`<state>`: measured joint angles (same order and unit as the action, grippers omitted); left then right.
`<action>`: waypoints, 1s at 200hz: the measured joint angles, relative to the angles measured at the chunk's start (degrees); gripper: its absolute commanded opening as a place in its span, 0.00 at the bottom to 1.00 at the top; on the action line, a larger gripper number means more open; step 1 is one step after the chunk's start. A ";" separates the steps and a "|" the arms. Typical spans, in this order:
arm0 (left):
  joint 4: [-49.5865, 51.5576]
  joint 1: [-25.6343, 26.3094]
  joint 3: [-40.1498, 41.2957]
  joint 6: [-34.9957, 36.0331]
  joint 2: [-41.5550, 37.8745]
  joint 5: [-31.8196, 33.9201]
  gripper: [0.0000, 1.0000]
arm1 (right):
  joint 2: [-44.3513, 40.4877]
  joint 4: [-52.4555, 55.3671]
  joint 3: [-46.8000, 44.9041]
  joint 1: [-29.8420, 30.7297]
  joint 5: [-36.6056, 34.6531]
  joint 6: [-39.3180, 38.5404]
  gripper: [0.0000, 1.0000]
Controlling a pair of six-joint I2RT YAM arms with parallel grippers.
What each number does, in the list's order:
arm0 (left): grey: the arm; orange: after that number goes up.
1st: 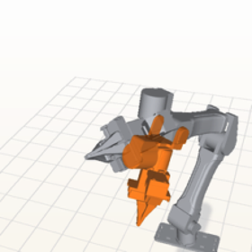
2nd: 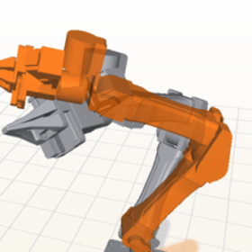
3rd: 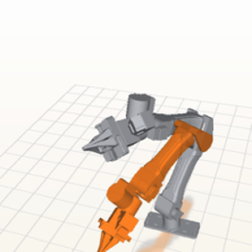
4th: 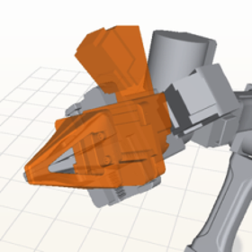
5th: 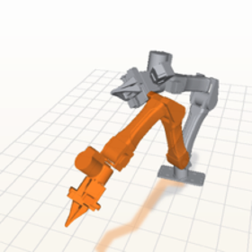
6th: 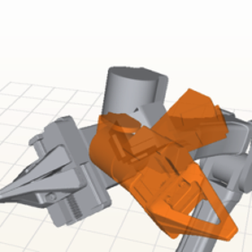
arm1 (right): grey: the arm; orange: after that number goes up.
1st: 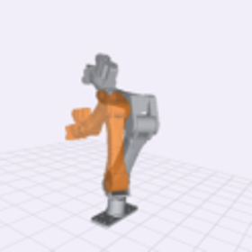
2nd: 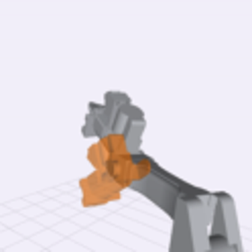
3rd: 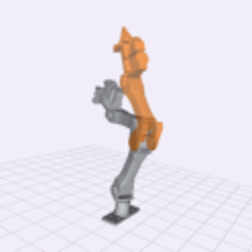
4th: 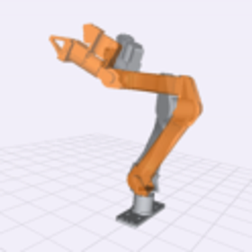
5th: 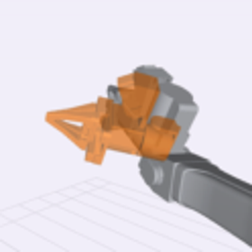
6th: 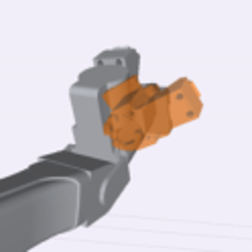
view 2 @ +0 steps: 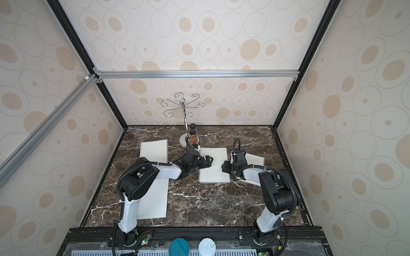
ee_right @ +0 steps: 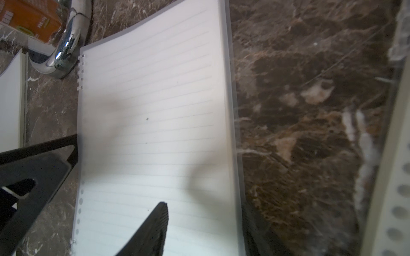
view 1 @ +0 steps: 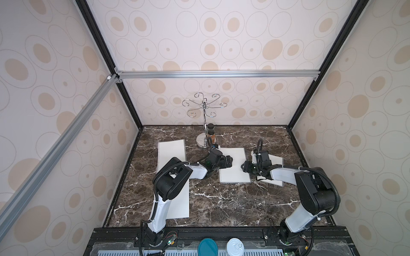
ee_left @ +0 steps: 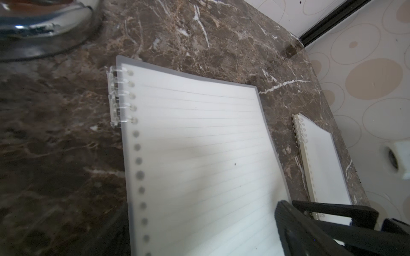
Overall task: Tear off pages from different notebooks
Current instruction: Move the notebook to the center of the board.
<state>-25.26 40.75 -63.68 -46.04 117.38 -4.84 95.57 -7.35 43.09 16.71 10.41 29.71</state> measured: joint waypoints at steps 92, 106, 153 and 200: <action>-0.48 0.31 22.51 -1.44 -18.01 3.10 1.00 | -8.50 -1.29 -7.74 16.04 -5.11 6.05 0.55; -0.37 0.46 26.71 -1.73 -22.21 4.22 1.00 | -8.70 -2.25 -7.89 18.80 -6.01 7.04 0.55; 1.46 0.48 34.95 -1.86 -32.39 8.55 1.00 | -8.70 -5.92 -7.91 25.42 -8.39 9.55 0.55; 7.56 0.37 34.93 -0.35 -33.99 12.22 1.00 | -9.31 -6.64 -7.96 26.10 -11.06 9.81 0.57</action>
<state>-17.69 41.12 -28.75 -46.39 83.40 7.38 86.26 -14.00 35.14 42.81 -0.64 39.53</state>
